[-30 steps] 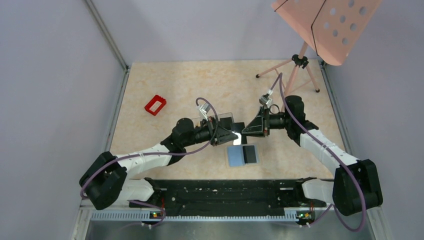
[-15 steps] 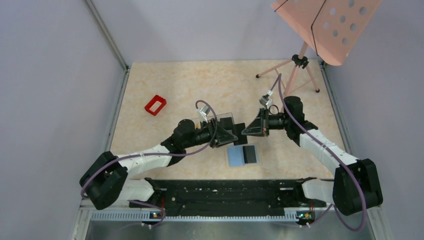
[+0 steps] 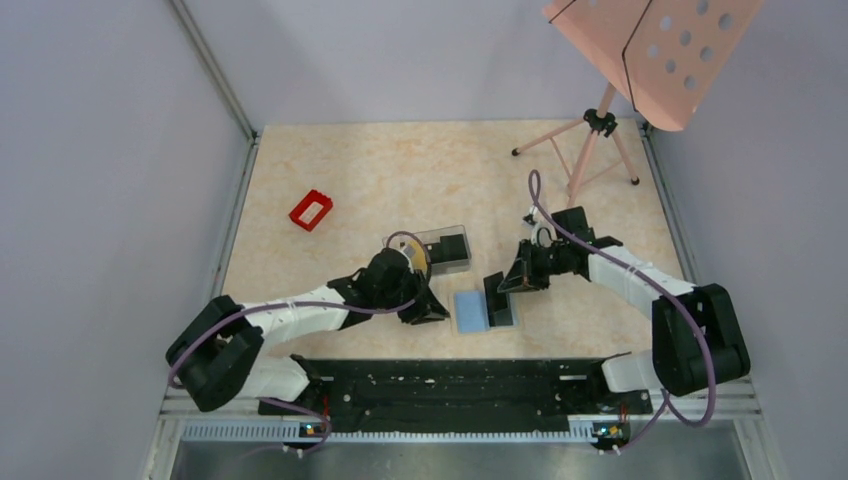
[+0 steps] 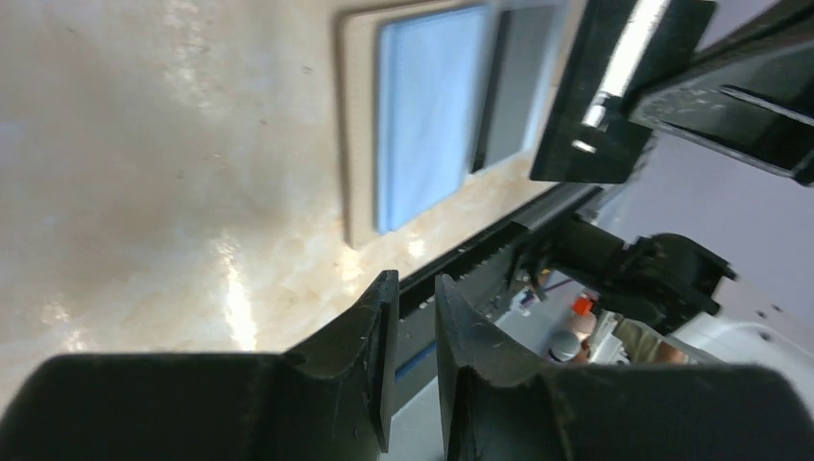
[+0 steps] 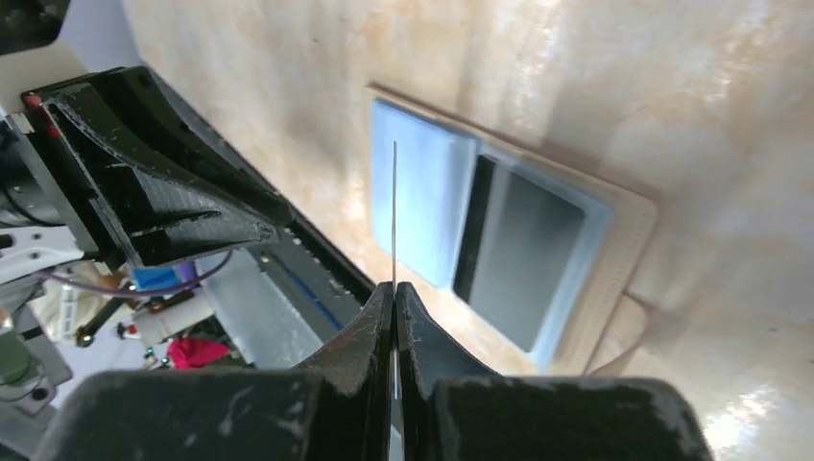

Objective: Put the credit cards into the card holder
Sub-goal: Insert the credit card into the card holder.

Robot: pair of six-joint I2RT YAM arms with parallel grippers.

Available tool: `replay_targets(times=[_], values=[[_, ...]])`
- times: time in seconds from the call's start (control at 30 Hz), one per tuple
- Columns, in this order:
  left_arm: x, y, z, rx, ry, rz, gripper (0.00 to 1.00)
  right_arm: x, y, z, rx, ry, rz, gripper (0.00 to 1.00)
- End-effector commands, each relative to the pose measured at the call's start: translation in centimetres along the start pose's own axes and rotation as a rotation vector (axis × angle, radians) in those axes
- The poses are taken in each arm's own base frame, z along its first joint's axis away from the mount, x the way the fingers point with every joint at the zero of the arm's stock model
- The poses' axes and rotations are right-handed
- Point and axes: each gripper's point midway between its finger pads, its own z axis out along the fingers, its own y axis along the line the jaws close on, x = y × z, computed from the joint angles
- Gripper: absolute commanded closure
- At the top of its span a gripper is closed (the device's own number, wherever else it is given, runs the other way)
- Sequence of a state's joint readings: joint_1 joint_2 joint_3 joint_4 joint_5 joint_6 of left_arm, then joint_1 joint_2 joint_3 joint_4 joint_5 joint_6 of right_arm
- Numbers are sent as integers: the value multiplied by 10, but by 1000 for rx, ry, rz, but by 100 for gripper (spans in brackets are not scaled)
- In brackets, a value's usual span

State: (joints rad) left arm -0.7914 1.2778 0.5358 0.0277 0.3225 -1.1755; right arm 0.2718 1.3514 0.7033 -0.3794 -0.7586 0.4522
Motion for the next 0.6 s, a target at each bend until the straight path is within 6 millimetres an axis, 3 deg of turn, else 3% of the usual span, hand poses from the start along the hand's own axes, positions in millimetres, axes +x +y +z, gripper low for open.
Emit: replay_targets(times=[0.0,0.27,0.57], values=[[-1,2,15,-54,35,53,76,-11,-17,1,79,-14,-87,100],[2,-2,40,-100,111,107,81,-9,-23,15,24,-12,-95,100],[7,19,48,-171,131,104,85,5,-36,27,-6,19,-80,100]])
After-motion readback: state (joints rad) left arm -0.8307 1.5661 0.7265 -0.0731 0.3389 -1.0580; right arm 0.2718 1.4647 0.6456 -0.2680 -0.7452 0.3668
